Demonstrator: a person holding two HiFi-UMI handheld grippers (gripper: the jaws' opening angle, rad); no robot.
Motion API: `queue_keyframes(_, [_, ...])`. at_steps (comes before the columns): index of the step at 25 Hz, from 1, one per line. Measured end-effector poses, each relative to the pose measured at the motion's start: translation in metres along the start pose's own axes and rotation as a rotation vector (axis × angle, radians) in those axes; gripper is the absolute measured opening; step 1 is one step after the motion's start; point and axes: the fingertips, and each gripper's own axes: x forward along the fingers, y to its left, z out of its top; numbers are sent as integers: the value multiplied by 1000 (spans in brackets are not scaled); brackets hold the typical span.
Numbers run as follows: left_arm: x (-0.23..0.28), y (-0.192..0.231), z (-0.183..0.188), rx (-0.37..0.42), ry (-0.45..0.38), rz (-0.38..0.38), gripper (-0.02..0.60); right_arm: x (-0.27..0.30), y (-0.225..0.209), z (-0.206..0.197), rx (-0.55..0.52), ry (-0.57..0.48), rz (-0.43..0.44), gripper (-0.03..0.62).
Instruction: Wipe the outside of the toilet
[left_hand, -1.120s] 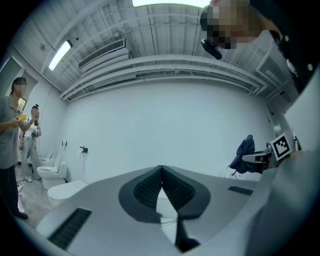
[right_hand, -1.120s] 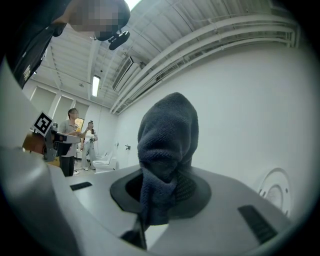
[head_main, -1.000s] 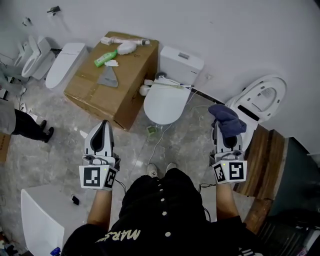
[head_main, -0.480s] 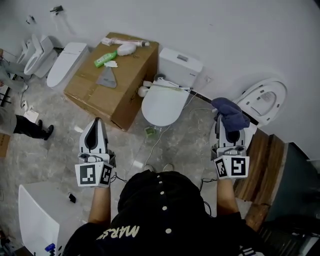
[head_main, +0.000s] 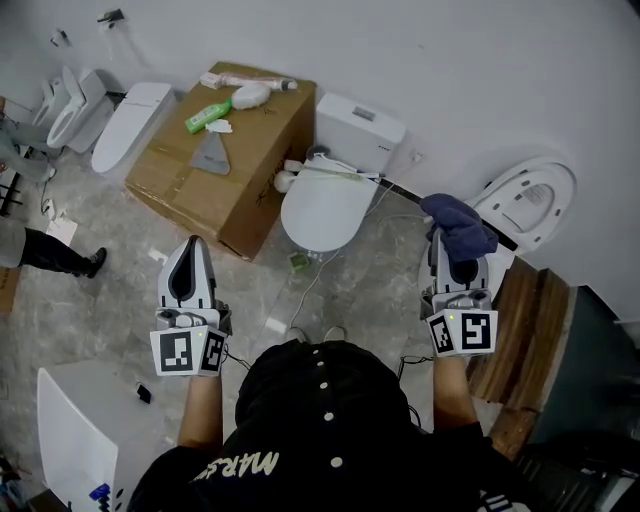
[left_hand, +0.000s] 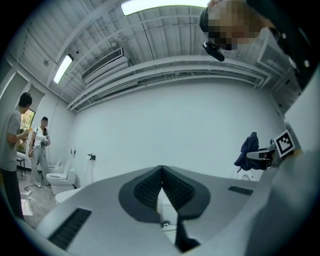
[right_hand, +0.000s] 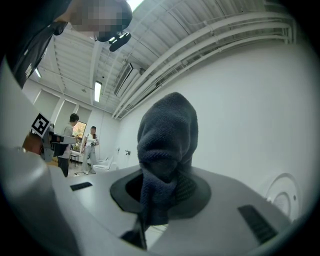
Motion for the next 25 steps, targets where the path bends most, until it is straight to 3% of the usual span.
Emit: queue_keyframes(25, [-3,-6,0,3,10,-10,11,5,8,-12,12,23,33,66])
